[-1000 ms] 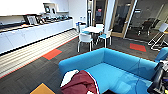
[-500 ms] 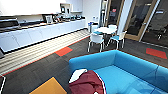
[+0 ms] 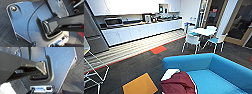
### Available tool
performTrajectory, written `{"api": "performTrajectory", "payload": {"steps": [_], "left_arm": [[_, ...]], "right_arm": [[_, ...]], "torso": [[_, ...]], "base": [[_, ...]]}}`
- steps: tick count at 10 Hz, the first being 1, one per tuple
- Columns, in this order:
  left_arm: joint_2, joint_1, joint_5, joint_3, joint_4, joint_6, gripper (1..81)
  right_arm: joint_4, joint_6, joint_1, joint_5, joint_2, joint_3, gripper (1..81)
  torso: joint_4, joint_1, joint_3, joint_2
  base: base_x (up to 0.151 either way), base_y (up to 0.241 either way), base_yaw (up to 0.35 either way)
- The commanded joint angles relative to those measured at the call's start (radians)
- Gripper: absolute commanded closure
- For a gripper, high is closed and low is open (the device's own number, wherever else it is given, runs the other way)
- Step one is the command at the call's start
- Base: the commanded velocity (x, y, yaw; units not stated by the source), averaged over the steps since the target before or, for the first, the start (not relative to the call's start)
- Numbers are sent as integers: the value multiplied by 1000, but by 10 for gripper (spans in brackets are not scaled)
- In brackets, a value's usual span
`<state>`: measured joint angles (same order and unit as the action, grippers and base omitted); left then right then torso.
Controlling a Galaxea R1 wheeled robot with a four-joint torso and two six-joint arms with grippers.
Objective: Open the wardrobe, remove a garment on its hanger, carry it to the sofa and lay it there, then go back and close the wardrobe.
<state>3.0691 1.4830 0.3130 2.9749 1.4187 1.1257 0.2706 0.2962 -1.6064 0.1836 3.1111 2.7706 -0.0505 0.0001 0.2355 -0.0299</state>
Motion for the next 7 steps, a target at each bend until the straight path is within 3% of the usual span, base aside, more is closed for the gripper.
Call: {"api": "performTrajectory", "payload": {"steps": [1, 3, 5, 6, 7], "left_arm": [[-1, -22, -35, 10, 12, -6, 10], [-1, -22, -35, 10, 14, -6, 10], [-1, -22, -35, 10, 13, -6, 10], [-1, -22, -35, 10, 14, -6, 10], [-1, -22, -35, 10, 14, -6, 10]], "right_arm": [[5, -2, 10, -56, 8, -4, 10], [5, -2, 10, -53, 7, -4, 10], [5, -2, 6, -49, 7, -4, 10], [5, -2, 5, -49, 7, -4, 10], [5, -2, 7, -53, 7, -4, 10]], "torso": [[0, 0, 0, 0], [0, 0, 0, 0], [0, 0, -99, 0], [0, 0, -107, 0], [0, 0, -28, 0]], "base": [[0, 0, 346], [0, 0, 346], [0, 0, 346], [0, 0, 346], [0, 0, 346]]}}
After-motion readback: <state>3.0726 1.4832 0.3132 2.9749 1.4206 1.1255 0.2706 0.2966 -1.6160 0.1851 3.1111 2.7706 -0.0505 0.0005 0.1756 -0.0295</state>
